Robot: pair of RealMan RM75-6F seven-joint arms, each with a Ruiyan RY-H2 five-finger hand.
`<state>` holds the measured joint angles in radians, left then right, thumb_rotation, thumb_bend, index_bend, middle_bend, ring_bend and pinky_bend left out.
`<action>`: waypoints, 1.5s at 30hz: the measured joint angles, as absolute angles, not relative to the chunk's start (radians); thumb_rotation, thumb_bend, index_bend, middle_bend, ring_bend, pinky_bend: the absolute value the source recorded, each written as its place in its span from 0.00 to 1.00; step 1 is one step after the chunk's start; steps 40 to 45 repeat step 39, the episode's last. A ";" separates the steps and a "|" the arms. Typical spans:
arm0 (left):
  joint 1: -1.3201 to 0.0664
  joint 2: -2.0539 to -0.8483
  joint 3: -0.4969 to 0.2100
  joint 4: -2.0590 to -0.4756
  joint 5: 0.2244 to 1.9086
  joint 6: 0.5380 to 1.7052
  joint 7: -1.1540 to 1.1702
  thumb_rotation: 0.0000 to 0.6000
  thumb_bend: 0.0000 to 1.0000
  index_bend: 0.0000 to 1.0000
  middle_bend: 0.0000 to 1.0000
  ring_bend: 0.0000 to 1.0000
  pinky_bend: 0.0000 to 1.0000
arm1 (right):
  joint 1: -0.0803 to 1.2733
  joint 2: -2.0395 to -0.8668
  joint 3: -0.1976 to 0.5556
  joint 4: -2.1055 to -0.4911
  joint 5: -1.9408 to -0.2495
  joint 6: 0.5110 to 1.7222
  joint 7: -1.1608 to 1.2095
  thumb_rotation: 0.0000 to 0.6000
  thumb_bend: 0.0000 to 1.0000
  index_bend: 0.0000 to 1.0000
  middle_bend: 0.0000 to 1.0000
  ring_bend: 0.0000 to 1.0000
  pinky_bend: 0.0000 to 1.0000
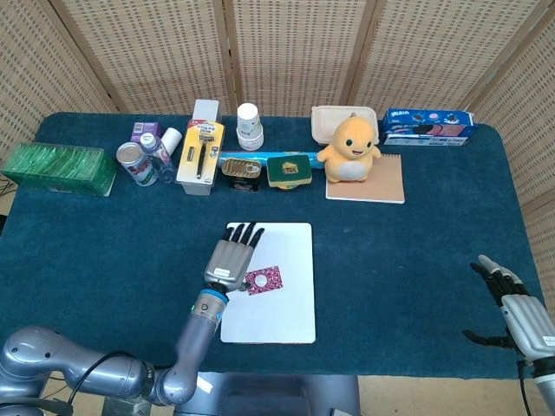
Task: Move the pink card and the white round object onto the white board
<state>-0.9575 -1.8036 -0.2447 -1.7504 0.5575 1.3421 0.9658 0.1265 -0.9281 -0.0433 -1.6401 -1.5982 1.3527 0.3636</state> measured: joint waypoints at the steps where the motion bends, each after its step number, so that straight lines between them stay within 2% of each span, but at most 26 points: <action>1: -0.951 -1.788 -0.241 -1.764 0.572 1.350 0.963 1.00 0.11 0.00 0.00 0.00 0.09 | 0.127 -0.928 -0.043 -1.641 -1.598 1.352 0.362 1.00 0.00 0.01 0.00 0.00 0.00; 7: -0.890 -1.656 -0.196 -1.864 0.673 1.401 0.929 1.00 0.11 0.00 0.00 0.00 0.09 | 0.125 -0.933 -0.045 -1.648 -1.597 1.350 0.336 1.00 0.00 0.01 0.00 0.00 0.00; 14: -0.756 -1.430 -0.080 -1.952 0.875 1.449 0.778 1.00 0.11 0.00 0.00 0.00 0.09 | 0.124 -0.944 -0.044 -1.654 -1.586 1.346 0.295 1.00 0.00 0.01 0.00 0.00 0.00; 23: -0.543 -1.226 0.074 -1.907 1.163 1.508 0.426 1.00 0.11 0.00 0.00 0.00 0.09 | 0.118 -0.950 -0.044 -1.663 -1.590 1.356 0.263 1.00 0.00 0.01 0.00 0.00 0.00; 29: -0.366 -1.192 0.158 -1.763 1.275 1.599 0.157 1.00 0.11 0.00 0.00 0.00 0.09 | 0.113 -0.952 -0.036 -1.655 -1.605 1.390 0.254 1.00 0.00 0.02 0.00 0.00 0.00; 35: -0.220 -1.178 0.182 -1.609 1.352 1.689 -0.088 1.00 0.11 0.00 0.00 0.00 0.09 | 0.086 -0.998 0.012 -1.616 -1.566 1.486 0.128 1.00 0.00 0.02 0.00 0.00 0.00; 39: -0.160 -1.158 0.183 -1.571 1.422 1.736 -0.137 1.00 0.11 0.00 0.00 0.00 0.09 | 0.062 -1.040 0.049 -1.584 -1.544 1.564 0.063 1.00 0.00 0.02 0.00 0.00 0.00; 45: -0.160 -1.158 0.183 -1.571 1.422 1.736 -0.137 1.00 0.11 0.00 0.00 0.00 0.09 | 0.062 -1.040 0.049 -1.584 -1.544 1.564 0.063 1.00 0.00 0.02 0.00 0.00 0.00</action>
